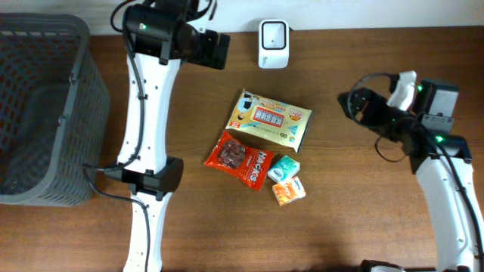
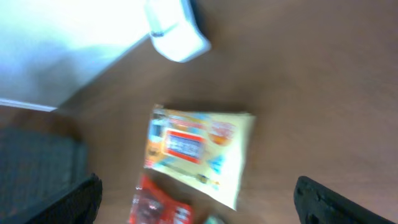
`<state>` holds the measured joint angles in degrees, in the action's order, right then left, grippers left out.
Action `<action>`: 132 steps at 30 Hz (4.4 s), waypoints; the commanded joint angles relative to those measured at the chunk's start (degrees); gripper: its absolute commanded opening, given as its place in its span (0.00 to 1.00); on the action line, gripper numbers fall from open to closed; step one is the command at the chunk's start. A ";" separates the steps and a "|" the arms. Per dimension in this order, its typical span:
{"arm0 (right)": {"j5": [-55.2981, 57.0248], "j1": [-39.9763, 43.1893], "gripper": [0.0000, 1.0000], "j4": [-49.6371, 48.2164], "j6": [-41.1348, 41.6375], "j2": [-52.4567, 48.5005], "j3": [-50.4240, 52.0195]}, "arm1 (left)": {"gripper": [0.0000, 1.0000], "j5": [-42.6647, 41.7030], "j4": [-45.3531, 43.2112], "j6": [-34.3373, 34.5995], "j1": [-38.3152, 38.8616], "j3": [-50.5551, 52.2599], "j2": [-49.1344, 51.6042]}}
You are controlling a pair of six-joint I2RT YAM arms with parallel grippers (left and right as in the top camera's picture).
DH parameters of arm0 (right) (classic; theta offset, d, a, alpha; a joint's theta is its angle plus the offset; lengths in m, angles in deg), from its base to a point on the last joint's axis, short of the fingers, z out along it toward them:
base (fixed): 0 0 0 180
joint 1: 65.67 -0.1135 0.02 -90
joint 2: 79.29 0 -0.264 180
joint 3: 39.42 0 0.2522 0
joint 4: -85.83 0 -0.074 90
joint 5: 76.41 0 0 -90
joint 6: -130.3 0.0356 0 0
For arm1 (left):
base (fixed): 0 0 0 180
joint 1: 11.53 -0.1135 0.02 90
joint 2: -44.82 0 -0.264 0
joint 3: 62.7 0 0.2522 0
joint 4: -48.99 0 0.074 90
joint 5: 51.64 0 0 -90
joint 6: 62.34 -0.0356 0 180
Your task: Scan the item barcode
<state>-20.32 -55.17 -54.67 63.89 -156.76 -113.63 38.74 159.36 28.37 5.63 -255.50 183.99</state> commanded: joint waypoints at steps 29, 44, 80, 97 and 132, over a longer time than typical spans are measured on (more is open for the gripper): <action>19.71 -26.40 0.84 29.81 -58.82 -43.08 -40.11 | 0.99 -0.22 0.11 2.73 -5.81 9.46 0.70; 33.29 -33.64 0.84 25.18 -63.87 -50.88 -40.13 | 0.99 -0.22 0.11 2.73 -5.84 10.32 0.70; 30.75 -29.14 0.04 26.34 -31.39 -50.97 -53.53 | 0.99 1.03 0.11 2.71 -5.84 10.32 0.74; 43.19 -28.44 0.04 3.91 -16.52 -53.18 -61.92 | 0.99 0.87 0.11 2.71 -5.84 10.32 0.74; 61.48 -1.46 0.04 30.18 -12.15 -37.27 -61.81 | 0.99 0.87 0.11 2.71 -5.84 10.32 0.74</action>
<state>46.58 -65.88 -29.75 51.09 -192.74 -175.59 39.20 159.41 30.52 -0.25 -245.41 184.01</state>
